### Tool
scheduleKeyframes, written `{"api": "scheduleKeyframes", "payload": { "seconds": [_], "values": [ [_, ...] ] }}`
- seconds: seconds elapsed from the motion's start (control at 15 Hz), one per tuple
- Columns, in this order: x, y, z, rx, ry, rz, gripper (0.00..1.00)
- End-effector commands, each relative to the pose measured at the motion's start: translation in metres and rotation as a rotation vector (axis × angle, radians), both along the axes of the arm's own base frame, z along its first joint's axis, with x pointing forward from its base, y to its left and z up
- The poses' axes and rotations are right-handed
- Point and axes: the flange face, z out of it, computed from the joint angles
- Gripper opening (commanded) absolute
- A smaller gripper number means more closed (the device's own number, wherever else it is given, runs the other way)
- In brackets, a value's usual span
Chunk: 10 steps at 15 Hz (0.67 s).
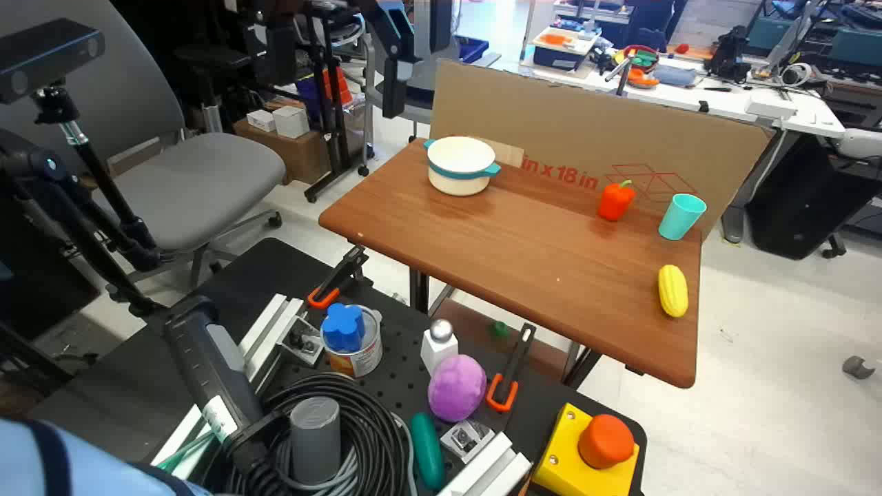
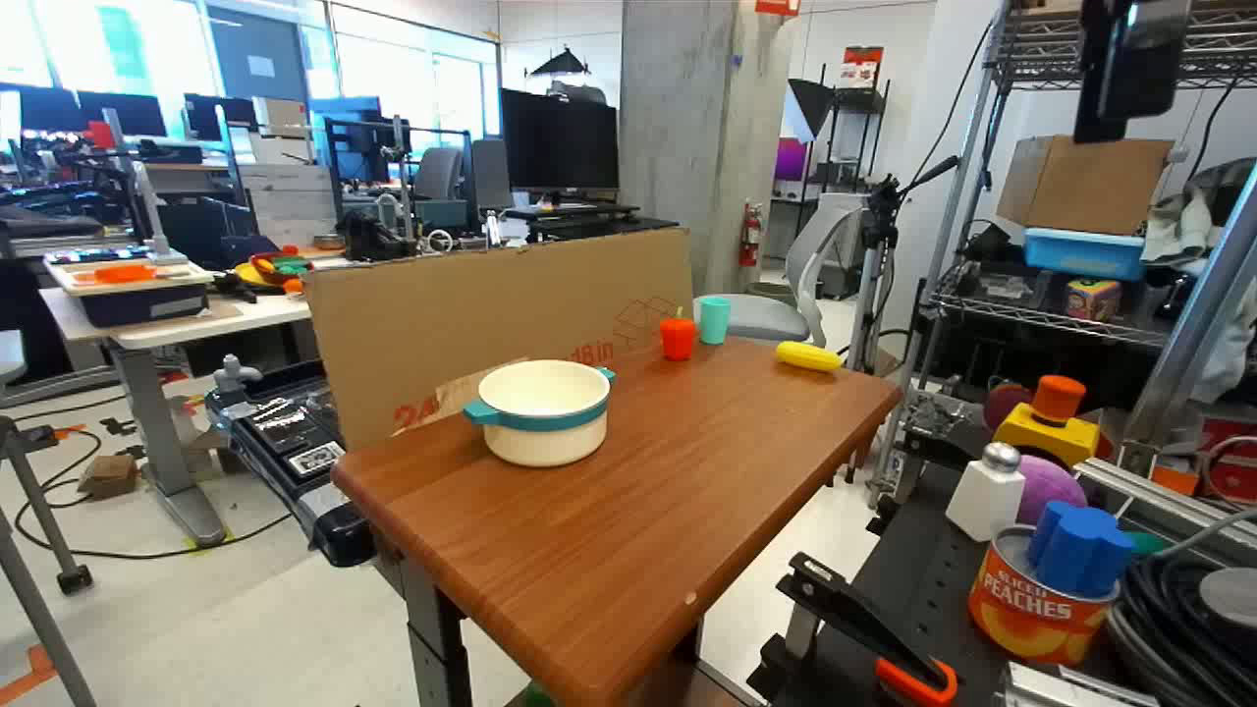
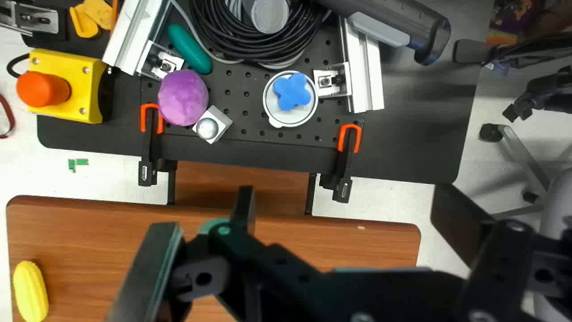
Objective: Move the bowl to the right on the table
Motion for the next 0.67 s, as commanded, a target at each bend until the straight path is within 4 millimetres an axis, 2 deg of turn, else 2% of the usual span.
{"api": "scheduleKeyframes", "payload": {
  "seconds": [0.0, 0.53, 0.6],
  "values": [
    [0.0001, 0.0001, 0.0004, 0.000, 0.000, 0.000, 1.00],
    [0.0001, 0.0001, 0.0004, 0.000, 0.000, 0.000, 1.00],
    [0.0097, -0.0001, 0.0031, 0.015, 0.010, -0.021, 1.00]
  ]
}}
